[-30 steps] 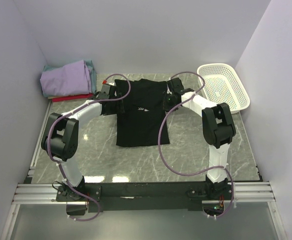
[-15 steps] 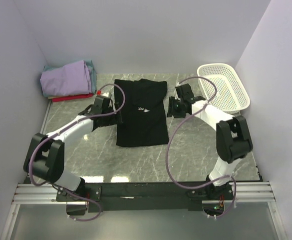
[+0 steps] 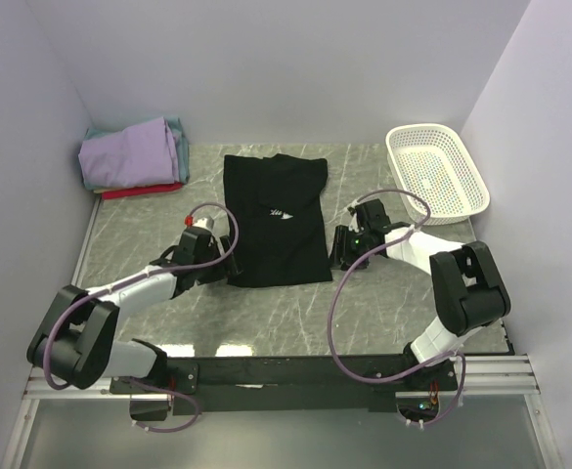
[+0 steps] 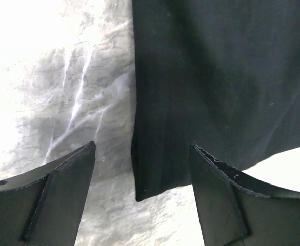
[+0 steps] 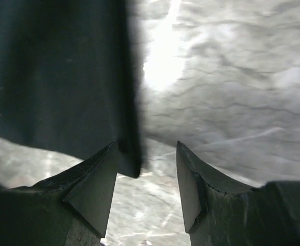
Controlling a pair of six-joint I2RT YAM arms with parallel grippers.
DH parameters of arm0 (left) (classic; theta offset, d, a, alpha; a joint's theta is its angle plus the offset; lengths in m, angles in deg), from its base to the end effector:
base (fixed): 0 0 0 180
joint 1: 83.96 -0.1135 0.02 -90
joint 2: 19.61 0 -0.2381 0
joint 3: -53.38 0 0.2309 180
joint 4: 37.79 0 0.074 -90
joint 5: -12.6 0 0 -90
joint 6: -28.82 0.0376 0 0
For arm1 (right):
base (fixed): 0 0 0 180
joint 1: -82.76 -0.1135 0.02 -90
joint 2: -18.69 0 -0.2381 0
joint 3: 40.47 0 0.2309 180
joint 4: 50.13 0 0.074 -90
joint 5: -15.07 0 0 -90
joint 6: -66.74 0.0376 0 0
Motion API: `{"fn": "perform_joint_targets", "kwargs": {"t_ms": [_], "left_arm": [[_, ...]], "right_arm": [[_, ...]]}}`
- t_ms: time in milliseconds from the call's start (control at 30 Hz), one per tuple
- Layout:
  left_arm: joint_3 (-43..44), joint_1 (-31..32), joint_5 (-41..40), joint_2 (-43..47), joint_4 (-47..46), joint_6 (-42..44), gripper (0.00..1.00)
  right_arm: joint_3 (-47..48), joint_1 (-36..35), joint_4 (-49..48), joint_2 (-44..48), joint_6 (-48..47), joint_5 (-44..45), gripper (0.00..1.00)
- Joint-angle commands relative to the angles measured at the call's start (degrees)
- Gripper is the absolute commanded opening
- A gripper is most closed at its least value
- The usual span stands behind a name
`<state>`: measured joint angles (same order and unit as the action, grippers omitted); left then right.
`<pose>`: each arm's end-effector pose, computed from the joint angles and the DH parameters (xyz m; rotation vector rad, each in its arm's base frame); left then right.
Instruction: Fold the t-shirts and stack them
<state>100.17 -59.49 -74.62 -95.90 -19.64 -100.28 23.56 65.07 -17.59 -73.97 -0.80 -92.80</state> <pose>0.2174 -0.1009 0.1487 -0.2927 2.4634 -0.5573 0.2696 0.0981 0.1445 0.0033 2.7068 0.6380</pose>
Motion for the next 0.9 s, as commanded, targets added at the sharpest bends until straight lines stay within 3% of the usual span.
{"fn": "perform_joint_targets", "kwargs": {"t_ms": [0,300,400,567,667,767,800,867], "left_arm": [[-3.3,0.3,2.4,2.2,-7.6,-2.4,0.79],[-9.0,0.5,8.8,2.0,-18.4,-4.1,0.76],[-10.1,0.5,11.4,0.6,-21.1,-5.3,0.71],[-10.7,1.6,11.5,0.7,-19.9,-6.6,0.55],[-11.0,2.2,10.2,2.4,-17.2,-6.9,0.46],[-11.3,2.8,9.1,4.9,-14.1,-6.7,0.34],[-11.3,3.0,8.3,5.4,-13.0,-6.7,0.30],[-11.0,3.4,7.6,7.5,-9.9,-6.7,0.14]], "right_arm": [[-1.8,0.2,-6.8,3.1,2.2,-6.8,0.56],[-6.4,0.2,-11.4,2.8,5.1,-11.0,0.57],[-7.0,0.1,-11.6,2.5,5.2,-11.2,0.57],[-7.8,0.0,-12.2,2.3,5.6,-11.8,0.55],[-8.7,-0.2,-13.0,1.8,6.0,-12.7,0.45],[-10.4,-0.5,-14.3,1.6,6.9,-13.2,0.24],[-10.7,-0.5,-14.3,1.6,6.9,-13.2,0.10],[-12.1,-0.7,-14.1,2.3,6.9,-13.2,0.00]]}}
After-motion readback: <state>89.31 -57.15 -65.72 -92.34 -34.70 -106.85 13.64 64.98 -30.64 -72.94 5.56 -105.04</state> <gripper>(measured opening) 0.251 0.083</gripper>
